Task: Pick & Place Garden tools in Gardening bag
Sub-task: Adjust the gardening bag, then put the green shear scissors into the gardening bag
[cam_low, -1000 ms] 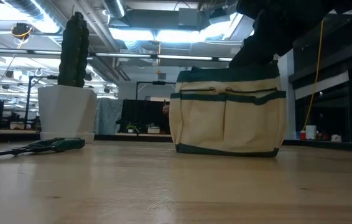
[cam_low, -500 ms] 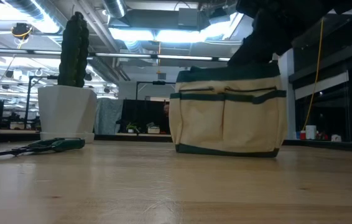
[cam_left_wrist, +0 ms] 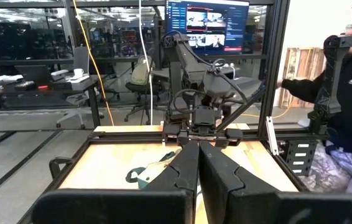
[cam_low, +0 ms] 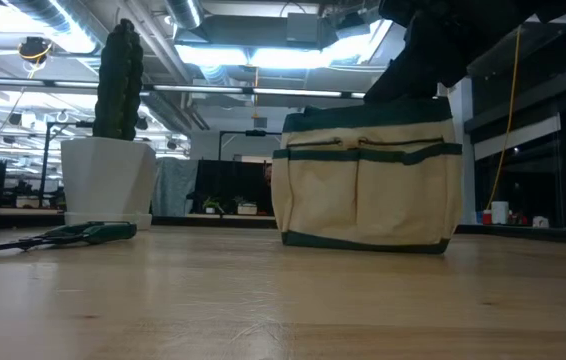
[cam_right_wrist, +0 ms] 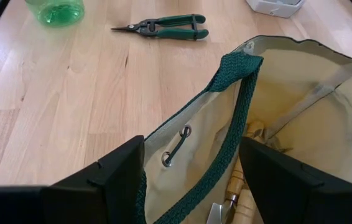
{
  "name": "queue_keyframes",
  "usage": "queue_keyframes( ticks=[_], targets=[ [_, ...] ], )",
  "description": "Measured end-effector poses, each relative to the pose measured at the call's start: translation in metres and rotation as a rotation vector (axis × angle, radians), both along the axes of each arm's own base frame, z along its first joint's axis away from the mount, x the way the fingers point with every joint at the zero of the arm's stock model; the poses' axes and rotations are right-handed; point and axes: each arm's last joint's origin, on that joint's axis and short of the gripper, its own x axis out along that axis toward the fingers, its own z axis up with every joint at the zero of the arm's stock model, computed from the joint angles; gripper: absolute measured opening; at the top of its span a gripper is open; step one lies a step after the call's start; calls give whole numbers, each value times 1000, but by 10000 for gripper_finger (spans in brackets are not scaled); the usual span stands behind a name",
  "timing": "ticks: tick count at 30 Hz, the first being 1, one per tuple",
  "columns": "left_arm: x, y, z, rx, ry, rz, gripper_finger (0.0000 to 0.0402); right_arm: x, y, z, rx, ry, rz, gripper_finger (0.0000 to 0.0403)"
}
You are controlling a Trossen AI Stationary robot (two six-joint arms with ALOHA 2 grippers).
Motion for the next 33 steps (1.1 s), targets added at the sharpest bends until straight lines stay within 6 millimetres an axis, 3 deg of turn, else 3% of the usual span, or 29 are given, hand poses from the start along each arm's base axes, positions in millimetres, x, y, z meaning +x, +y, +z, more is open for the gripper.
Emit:
queue_keyframes(
  ticks=[8,16,26,33],
  targets=[
    [0,0,0,0,0,1,6,2,1,2,9,-26,2,265],
    [0,0,0,0,0,1,6,16,12,35,92,-300,11,265],
    [0,0,0,0,0,0,6,28,14,93,-38,-179,-96,265],
    [0,0,0,0,0,0,6,51,33,104,-38,-178,-70,265]
  ],
)
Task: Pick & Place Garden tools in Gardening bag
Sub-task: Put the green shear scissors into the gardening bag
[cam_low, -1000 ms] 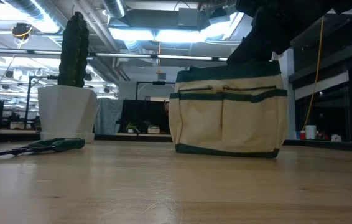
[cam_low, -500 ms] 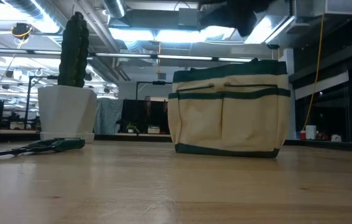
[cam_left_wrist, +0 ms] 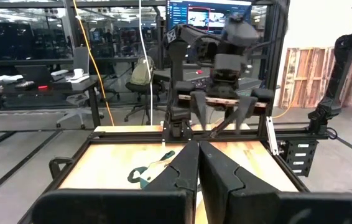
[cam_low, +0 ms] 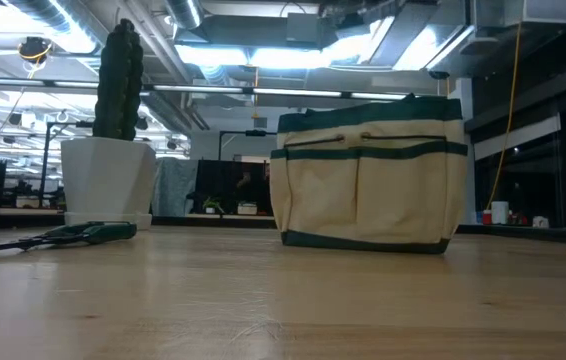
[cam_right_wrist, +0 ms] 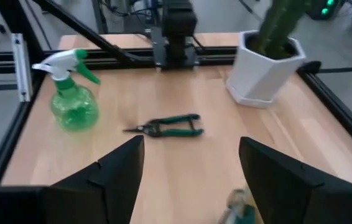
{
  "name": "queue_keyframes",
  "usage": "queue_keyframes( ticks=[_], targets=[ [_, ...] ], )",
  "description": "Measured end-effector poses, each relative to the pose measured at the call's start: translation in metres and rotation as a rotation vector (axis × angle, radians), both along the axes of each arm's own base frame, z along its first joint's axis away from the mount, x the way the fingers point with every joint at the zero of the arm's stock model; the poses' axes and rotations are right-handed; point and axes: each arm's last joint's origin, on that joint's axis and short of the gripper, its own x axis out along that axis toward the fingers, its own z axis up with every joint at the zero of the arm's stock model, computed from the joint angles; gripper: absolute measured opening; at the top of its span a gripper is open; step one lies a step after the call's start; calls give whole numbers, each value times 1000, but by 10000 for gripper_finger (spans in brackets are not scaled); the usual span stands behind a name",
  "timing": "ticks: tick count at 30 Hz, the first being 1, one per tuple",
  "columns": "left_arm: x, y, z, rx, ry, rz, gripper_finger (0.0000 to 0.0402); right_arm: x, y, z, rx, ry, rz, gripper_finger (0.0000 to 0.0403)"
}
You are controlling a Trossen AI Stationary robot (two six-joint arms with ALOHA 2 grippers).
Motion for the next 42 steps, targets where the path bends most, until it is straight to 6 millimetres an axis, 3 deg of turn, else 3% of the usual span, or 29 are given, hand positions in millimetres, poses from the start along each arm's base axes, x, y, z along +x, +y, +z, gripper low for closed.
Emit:
queue_keyframes(
  ticks=[5,14,23,26,32,37,42],
  targets=[
    [0,0,0,0,0,0,6,23,15,-14,-14,38,17,265],
    [0,0,0,0,0,0,6,43,33,-60,-36,158,72,265],
    [0,0,0,0,0,0,6,47,49,-77,152,272,470,265],
    [0,0,0,0,0,0,6,39,48,-65,153,264,494,265],
    [0,0,0,0,0,0,6,4,48,-40,27,337,405,265],
    [0,0,0,0,0,0,6,-30,42,-12,-76,375,513,265],
    [0,0,0,-24,0,-3,6,-64,30,20,-34,358,576,265]
  ],
)
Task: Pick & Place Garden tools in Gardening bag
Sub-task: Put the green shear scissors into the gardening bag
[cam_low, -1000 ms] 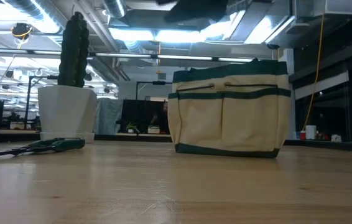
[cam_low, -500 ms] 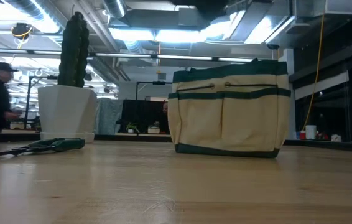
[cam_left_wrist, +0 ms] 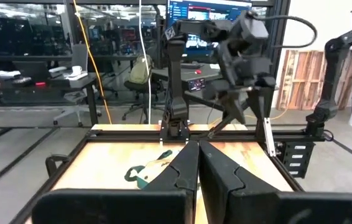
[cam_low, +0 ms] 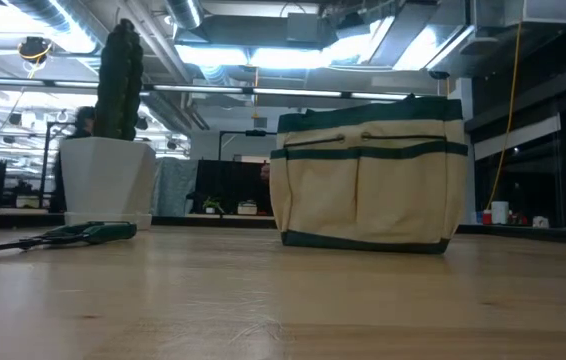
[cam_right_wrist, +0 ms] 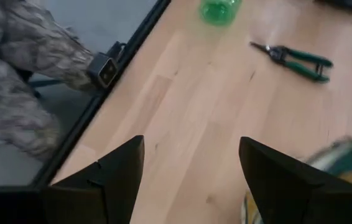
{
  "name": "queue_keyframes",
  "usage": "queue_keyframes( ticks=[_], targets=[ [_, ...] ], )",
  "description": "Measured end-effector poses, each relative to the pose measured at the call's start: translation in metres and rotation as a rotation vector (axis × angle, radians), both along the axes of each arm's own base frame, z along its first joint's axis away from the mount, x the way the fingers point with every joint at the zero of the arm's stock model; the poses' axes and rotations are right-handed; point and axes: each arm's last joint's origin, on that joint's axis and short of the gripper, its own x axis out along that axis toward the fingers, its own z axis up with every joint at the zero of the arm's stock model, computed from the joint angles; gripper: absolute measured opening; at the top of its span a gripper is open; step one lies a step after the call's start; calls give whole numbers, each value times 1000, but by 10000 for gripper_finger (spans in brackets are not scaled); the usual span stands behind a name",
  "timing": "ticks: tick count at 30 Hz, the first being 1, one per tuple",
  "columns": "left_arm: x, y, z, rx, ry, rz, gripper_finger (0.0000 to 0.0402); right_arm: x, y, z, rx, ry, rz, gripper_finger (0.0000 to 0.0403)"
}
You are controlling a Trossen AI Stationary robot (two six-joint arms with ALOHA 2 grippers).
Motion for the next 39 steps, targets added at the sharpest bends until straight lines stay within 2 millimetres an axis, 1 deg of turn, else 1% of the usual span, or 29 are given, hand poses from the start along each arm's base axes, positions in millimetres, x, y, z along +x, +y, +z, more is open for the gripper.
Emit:
queue_keyframes(
  ticks=[4,10,14,18,21,24,30,36,39],
  targets=[
    [0,0,1,-13,-6,1,6,-18,-9,16,30,-17,-48,265],
    [0,0,2,-45,-17,0,6,-34,-5,22,17,-22,-33,265],
    [0,0,2,-50,-18,5,7,-38,-2,16,-4,-61,-40,265],
    [7,1,0,-87,8,41,17,-40,-4,0,1,-80,-46,265],
    [17,3,-3,-58,50,92,37,-39,-9,-10,25,-106,-72,265],
    [30,4,-7,-32,105,129,65,-40,-15,-18,49,-122,-95,265],
    [55,3,-23,-63,263,131,128,-47,-24,-30,89,-135,-140,265],
    [89,-8,-44,-94,433,89,183,-54,-32,-40,110,-143,-165,265],
    [105,-16,-49,-82,518,63,204,-54,-31,-44,113,-142,-168,265]
  ],
)
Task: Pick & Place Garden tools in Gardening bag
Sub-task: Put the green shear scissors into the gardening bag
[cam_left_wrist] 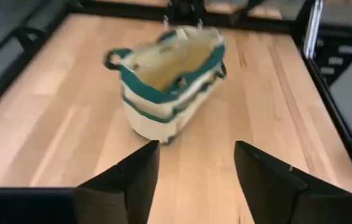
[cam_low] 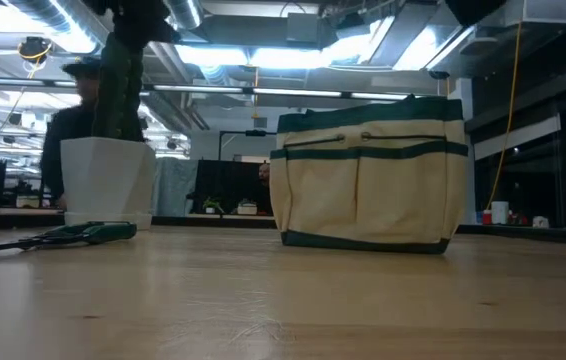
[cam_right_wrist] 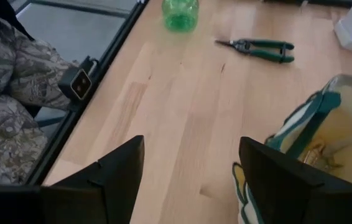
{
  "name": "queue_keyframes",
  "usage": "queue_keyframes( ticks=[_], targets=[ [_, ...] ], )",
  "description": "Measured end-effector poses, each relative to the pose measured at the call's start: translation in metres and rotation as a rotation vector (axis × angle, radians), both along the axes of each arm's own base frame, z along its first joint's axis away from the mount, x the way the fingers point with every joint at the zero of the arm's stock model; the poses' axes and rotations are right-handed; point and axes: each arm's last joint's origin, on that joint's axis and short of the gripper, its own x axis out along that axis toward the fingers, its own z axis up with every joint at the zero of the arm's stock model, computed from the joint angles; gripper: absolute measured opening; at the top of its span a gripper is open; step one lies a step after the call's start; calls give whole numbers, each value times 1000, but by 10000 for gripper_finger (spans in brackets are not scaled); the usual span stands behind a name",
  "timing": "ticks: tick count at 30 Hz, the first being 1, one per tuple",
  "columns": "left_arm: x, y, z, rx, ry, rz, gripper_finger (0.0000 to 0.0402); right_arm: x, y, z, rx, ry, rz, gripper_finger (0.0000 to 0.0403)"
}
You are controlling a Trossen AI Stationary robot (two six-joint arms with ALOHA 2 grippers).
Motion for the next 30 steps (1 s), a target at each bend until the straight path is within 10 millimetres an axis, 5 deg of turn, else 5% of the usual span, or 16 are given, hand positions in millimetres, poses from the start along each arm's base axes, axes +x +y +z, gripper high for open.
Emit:
queue_keyframes(
  ticks=[8,19,30],
  targets=[
    [36,-27,-12,-3,222,-72,221,-1,-1,-16,-3,28,-8,265],
    [57,-55,-65,-160,588,26,219,-3,-2,-39,10,48,-23,265],
    [73,-52,-114,-239,825,335,216,-3,-1,-48,22,23,-21,265]
  ],
)
